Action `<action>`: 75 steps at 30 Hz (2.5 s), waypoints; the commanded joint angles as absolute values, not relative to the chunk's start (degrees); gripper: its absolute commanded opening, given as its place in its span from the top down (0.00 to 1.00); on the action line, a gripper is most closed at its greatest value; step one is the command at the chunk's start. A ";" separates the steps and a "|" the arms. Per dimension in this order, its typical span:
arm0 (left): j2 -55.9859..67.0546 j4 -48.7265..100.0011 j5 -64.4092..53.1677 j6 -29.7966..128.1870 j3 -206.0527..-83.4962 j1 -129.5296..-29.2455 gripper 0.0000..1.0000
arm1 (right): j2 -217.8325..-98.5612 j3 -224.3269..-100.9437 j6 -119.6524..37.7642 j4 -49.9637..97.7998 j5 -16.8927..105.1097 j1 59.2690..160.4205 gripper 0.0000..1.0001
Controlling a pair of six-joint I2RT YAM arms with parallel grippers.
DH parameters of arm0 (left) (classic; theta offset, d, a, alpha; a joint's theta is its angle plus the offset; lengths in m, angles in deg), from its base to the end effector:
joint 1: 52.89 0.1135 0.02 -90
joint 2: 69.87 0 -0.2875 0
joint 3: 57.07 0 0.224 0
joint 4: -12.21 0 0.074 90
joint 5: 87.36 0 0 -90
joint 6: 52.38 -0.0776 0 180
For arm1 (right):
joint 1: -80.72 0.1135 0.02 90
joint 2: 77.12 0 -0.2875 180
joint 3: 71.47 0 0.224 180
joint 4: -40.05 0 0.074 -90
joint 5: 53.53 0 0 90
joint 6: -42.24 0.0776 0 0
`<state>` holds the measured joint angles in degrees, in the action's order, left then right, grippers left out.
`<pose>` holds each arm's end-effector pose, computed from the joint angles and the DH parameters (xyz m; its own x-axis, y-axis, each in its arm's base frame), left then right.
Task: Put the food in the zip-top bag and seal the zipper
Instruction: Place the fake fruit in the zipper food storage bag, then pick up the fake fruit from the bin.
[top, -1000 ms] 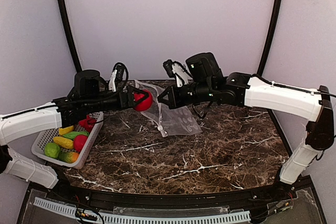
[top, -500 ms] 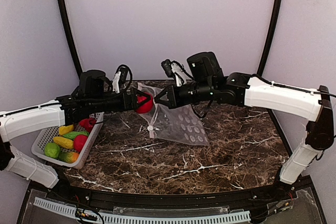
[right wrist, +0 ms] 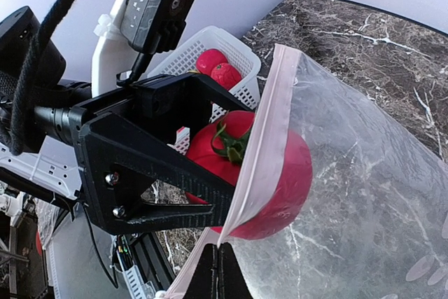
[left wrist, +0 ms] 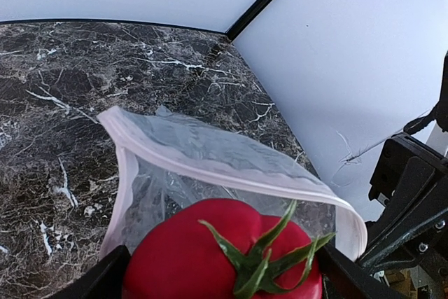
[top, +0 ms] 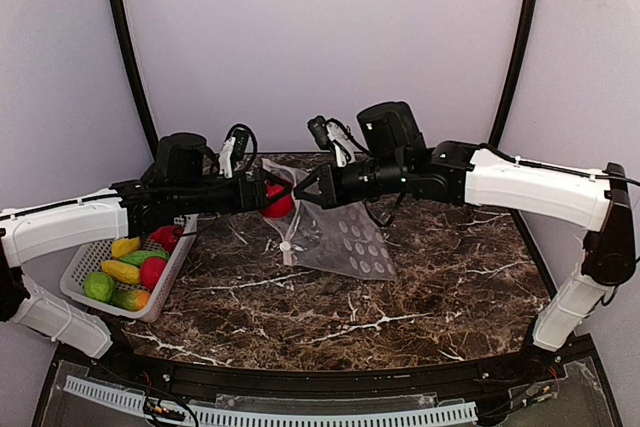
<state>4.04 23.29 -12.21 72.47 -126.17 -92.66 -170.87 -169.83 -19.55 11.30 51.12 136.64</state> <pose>0.2231 -0.2116 0.3302 -0.6343 -0.1907 -0.7492 0.5427 0.5804 -0.6072 0.2068 0.3407 0.3574 -0.6419 -0.1326 -0.7553 -0.7118 0.4694 0.5225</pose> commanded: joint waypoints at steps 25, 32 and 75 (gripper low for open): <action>-0.91 26.47 -11.41 69.40 -127.44 -93.05 0.01 | -169.11 -166.44 -18.28 14.20 50.16 134.88 1.00; -8.98 44.71 -2.02 64.27 -128.75 -92.85 0.01 | -168.44 -165.33 -18.31 14.06 48.87 134.32 1.00; -2.22 39.10 -6.72 68.86 -109.70 -49.58 0.13 | -170.10 -166.28 -19.83 11.22 47.41 133.81 1.00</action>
